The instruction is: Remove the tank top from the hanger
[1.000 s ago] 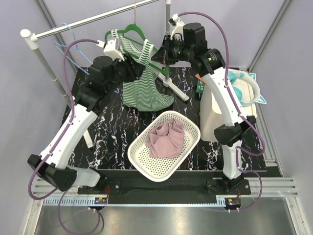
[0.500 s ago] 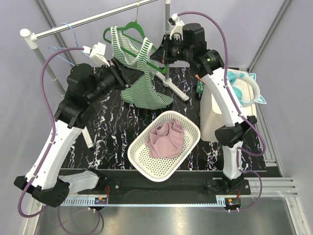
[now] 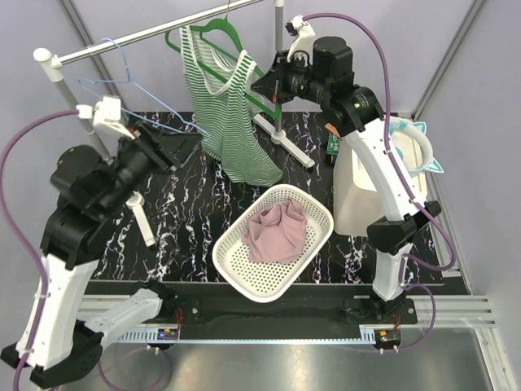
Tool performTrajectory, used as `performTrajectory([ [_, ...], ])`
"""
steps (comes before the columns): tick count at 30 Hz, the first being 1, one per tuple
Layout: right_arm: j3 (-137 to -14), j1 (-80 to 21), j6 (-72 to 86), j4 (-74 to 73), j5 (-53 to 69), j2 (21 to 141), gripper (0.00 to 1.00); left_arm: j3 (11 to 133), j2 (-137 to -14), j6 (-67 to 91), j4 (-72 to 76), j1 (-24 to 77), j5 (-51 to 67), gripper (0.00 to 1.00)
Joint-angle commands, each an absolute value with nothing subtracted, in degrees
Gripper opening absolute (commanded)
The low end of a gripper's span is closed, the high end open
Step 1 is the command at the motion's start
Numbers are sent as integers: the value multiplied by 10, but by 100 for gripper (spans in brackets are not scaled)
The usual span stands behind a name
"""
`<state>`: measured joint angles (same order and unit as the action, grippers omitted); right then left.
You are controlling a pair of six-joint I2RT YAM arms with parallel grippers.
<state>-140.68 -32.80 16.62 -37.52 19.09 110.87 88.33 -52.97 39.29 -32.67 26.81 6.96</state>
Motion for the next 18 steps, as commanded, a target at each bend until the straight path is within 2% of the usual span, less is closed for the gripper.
performTrajectory([
  [1, -1384, -337, 151, -291, 190, 1042, 0, 871, -493, 377, -339, 267, 1, 47],
  [8, -1218, -340, 156, -248, 200, 921, 0, 906, -507, 378, -331, 267, 11, 58],
  [14, -1069, -340, 170, -187, 220, 811, 0, 959, -586, 430, -253, 267, 132, 59],
  [18, -993, -340, 174, -185, 236, 761, 0, 1007, -664, 461, -186, 267, 259, 58],
])
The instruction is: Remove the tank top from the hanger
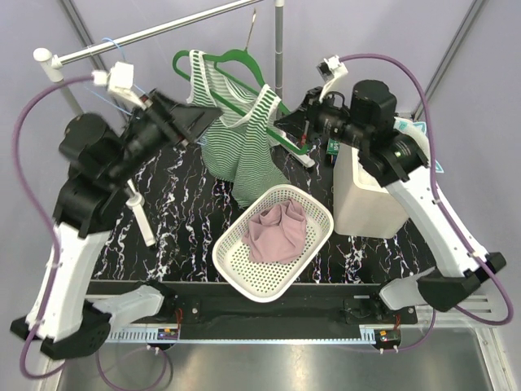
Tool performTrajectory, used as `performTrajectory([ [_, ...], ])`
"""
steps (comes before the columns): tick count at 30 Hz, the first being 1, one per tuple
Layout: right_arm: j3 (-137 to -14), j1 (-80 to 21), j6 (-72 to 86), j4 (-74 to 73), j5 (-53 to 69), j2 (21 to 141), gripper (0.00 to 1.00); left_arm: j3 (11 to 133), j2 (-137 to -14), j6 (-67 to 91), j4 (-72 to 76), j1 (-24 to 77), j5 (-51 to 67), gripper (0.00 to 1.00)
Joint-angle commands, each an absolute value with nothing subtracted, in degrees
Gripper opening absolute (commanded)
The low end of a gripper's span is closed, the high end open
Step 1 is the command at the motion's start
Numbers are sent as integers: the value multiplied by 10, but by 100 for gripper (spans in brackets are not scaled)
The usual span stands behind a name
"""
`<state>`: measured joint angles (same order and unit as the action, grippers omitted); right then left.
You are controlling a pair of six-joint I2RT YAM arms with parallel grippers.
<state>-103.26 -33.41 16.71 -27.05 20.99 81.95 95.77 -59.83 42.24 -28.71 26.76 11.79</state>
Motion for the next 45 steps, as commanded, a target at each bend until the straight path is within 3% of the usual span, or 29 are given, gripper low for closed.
performTrajectory([
  [1, -982, -340, 175, -184, 236, 743, 0, 1033, -677, 463, -185, 269, 270, 58],
  [6, -926, -341, 187, -185, 236, 698, 0, 1078, -722, 467, -191, 274, 249, 57],
  [25, -849, -340, 184, -186, 249, 638, 0, 979, -739, 541, -185, 359, 80, 57],
  [39, -824, -340, 159, -198, 270, 616, 0, 1039, -809, 541, -194, 378, 52, 56],
  [43, -824, -340, 147, -207, 278, 610, 0, 1038, -814, 541, -199, 380, 40, 51],
  [45, -823, -340, 144, -213, 279, 607, 0, 1045, -818, 539, -200, 381, 37, 38],
])
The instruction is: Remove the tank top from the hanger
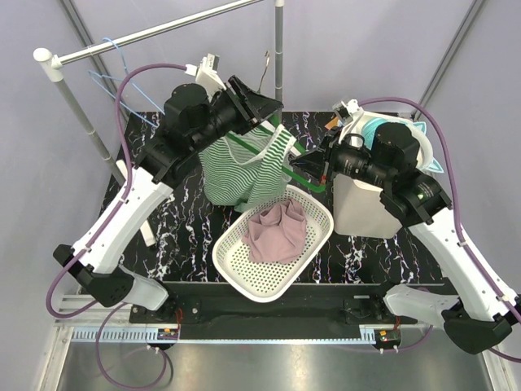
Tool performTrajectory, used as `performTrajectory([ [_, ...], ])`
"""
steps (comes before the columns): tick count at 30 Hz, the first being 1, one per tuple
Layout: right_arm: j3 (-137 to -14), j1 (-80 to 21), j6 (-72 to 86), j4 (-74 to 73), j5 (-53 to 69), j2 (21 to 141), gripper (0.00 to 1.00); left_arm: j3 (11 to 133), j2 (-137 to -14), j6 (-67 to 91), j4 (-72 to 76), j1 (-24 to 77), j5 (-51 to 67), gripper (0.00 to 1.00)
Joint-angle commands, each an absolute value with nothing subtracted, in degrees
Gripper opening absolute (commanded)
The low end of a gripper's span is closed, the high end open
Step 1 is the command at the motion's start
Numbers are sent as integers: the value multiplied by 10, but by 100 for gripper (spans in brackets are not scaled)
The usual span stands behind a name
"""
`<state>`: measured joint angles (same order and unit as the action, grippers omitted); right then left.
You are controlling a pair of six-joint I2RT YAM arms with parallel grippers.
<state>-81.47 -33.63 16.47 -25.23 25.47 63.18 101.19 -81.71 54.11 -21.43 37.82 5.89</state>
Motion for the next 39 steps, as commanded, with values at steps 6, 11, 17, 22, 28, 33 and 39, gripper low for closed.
performTrajectory([
  [6, -824, -340, 148, -223, 295, 606, 24, 1078, -824, 497, -225, 385, 37, 10],
  [11, -838, -340, 163, -229, 301, 613, 37, 1069, -808, 473, -226, 385, 36, 0],
  [17, -887, -339, 193, -246, 288, 630, 51, 1065, -795, 469, -215, 384, 84, 0],
  [22, -950, -339, 255, -292, 278, 678, 57, 1030, -767, 467, -207, 384, 91, 0],
  [28, -969, -339, 275, -292, 301, 708, 54, 1010, -755, 481, -189, 385, 113, 0],
  [33, -969, -340, 276, -292, 323, 721, 51, 1014, -753, 482, -187, 384, 119, 0],
  [39, -958, -339, 279, -291, 323, 722, 33, 1014, -753, 483, -187, 384, 123, 0],
])
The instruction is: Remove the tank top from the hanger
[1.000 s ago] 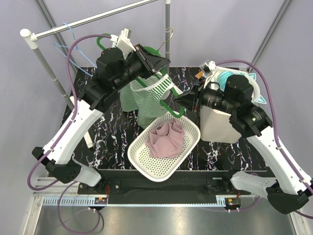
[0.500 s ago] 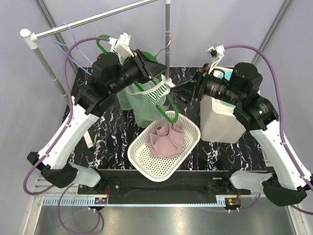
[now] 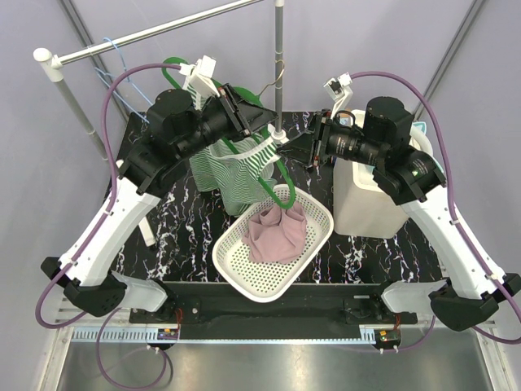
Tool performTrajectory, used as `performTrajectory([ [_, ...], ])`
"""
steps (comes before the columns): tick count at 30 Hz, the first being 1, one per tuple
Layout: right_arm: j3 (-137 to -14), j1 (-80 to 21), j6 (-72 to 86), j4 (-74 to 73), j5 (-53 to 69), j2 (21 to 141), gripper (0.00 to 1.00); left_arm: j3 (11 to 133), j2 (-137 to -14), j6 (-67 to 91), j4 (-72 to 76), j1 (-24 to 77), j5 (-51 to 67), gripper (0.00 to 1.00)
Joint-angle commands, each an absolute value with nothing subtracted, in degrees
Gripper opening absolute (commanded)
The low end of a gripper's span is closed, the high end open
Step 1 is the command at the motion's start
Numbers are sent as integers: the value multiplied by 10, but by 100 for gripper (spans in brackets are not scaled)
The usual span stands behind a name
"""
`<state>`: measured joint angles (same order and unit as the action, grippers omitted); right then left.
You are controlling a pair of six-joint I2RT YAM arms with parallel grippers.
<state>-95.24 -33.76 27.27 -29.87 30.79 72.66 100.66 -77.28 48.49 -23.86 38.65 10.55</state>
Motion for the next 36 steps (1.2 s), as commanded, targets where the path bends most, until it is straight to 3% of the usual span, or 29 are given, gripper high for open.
performTrajectory([
  [1, -958, -340, 282, -291, 325, 722, 33, 1014, -752, 482, -187, 384, 125, 0],
  [12, -950, -339, 285, -289, 337, 722, 31, 1025, -761, 482, -186, 384, 129, 0],
  [22, -949, -340, 282, -287, 337, 722, 16, 1027, -759, 483, -187, 384, 128, 0],
  [26, -952, -340, 278, -287, 335, 716, 0, 1020, -755, 479, -189, 384, 122, 0],
  [36, -926, -340, 271, -289, 326, 679, 0, 1034, -746, 436, -212, 383, 12, 0],
])
